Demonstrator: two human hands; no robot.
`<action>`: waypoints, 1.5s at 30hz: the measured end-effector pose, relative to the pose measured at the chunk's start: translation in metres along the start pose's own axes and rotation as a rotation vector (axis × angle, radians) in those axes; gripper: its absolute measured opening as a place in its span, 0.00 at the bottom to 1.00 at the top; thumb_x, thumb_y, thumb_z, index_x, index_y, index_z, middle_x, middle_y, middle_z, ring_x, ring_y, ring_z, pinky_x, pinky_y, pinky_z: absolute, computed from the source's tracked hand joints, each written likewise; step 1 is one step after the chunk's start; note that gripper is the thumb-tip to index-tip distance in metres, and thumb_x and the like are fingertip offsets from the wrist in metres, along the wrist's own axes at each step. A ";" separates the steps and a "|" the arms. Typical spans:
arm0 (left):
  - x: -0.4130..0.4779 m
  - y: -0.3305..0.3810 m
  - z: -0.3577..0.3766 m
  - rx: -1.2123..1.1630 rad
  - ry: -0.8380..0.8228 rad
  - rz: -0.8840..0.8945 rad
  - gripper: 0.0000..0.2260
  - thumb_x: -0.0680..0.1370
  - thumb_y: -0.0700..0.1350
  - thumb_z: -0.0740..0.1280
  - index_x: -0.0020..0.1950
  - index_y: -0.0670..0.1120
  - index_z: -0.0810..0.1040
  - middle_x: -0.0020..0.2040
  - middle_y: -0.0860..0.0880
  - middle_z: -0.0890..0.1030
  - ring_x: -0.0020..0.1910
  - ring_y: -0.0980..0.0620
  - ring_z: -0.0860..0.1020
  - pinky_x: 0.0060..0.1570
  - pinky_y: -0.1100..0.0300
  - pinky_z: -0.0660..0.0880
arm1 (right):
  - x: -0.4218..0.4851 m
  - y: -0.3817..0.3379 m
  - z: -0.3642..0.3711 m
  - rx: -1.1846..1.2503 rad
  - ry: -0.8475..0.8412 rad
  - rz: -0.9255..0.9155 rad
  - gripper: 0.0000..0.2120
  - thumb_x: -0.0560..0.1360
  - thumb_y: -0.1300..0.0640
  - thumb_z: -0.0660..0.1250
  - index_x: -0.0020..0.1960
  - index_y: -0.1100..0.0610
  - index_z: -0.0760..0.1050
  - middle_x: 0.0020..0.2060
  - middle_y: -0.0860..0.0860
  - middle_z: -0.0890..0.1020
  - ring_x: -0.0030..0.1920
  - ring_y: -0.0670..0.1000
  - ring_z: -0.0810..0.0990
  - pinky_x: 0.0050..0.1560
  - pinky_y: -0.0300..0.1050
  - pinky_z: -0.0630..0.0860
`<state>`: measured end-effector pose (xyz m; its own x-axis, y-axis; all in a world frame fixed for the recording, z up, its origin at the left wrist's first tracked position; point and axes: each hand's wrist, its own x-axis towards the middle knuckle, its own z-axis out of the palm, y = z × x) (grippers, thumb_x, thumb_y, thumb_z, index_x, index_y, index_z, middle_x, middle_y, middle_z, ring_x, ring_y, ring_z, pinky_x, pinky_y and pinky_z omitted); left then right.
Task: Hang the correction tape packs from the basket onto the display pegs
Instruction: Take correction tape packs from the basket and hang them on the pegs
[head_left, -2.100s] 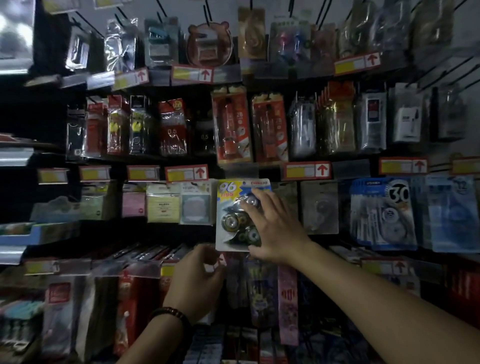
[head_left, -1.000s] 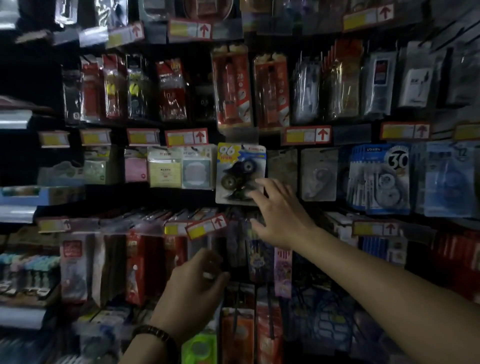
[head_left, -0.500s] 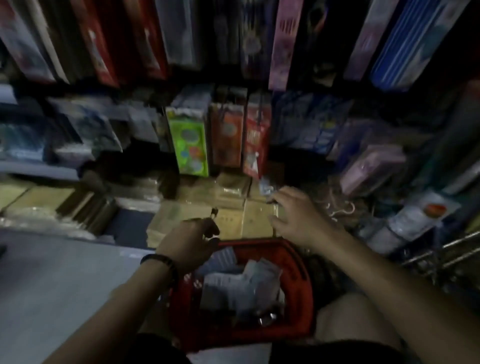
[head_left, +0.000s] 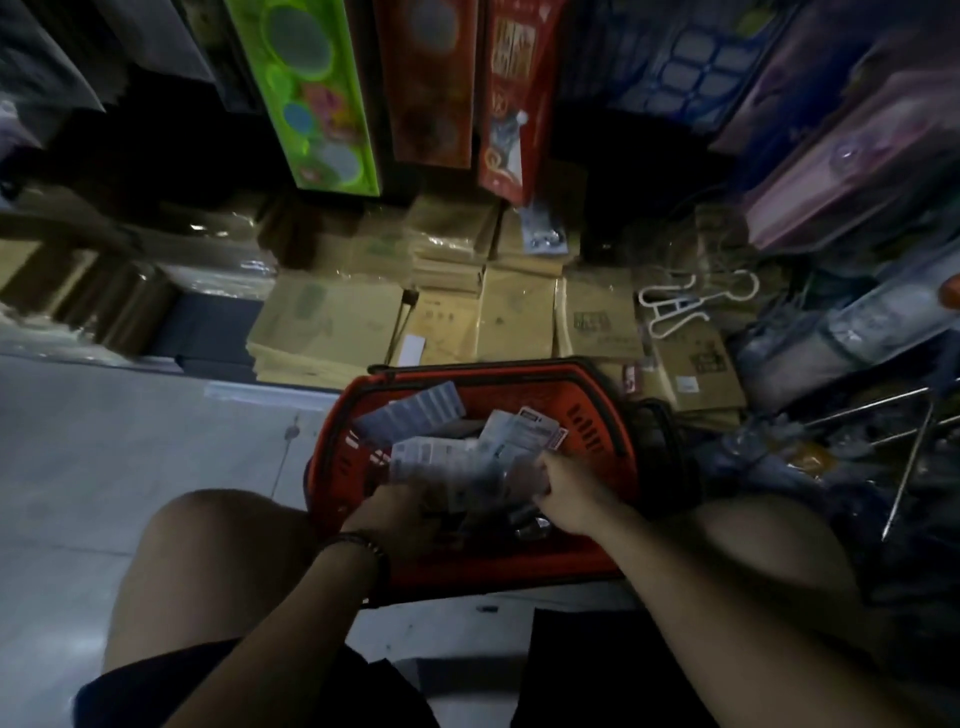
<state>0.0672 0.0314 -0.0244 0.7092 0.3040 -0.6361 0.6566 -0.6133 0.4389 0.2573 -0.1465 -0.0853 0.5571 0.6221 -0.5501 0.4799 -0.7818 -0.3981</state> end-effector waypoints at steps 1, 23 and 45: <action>0.006 0.000 0.003 0.018 -0.046 -0.006 0.18 0.84 0.54 0.65 0.72 0.50 0.75 0.65 0.46 0.82 0.62 0.45 0.81 0.63 0.51 0.78 | 0.013 0.004 0.007 -0.040 -0.022 0.012 0.20 0.76 0.58 0.74 0.66 0.52 0.74 0.68 0.55 0.75 0.66 0.55 0.77 0.64 0.48 0.76; 0.055 -0.012 0.028 0.127 -0.191 0.076 0.16 0.85 0.56 0.62 0.70 0.52 0.75 0.65 0.48 0.82 0.60 0.48 0.82 0.60 0.50 0.81 | 0.097 0.014 0.065 -0.696 0.057 -0.129 0.26 0.74 0.55 0.75 0.71 0.50 0.75 0.67 0.60 0.76 0.72 0.65 0.70 0.74 0.64 0.62; 0.058 -0.020 0.029 0.065 -0.186 0.062 0.19 0.81 0.61 0.61 0.69 0.56 0.75 0.64 0.51 0.82 0.60 0.50 0.82 0.59 0.50 0.82 | 0.108 0.027 0.051 -0.748 -0.058 -0.071 0.22 0.84 0.48 0.61 0.78 0.42 0.68 0.84 0.56 0.52 0.83 0.65 0.45 0.79 0.69 0.37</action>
<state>0.0878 0.0396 -0.0884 0.6844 0.1283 -0.7178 0.5908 -0.6744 0.4429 0.2959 -0.1025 -0.1934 0.4806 0.6507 -0.5879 0.8574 -0.4895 0.1591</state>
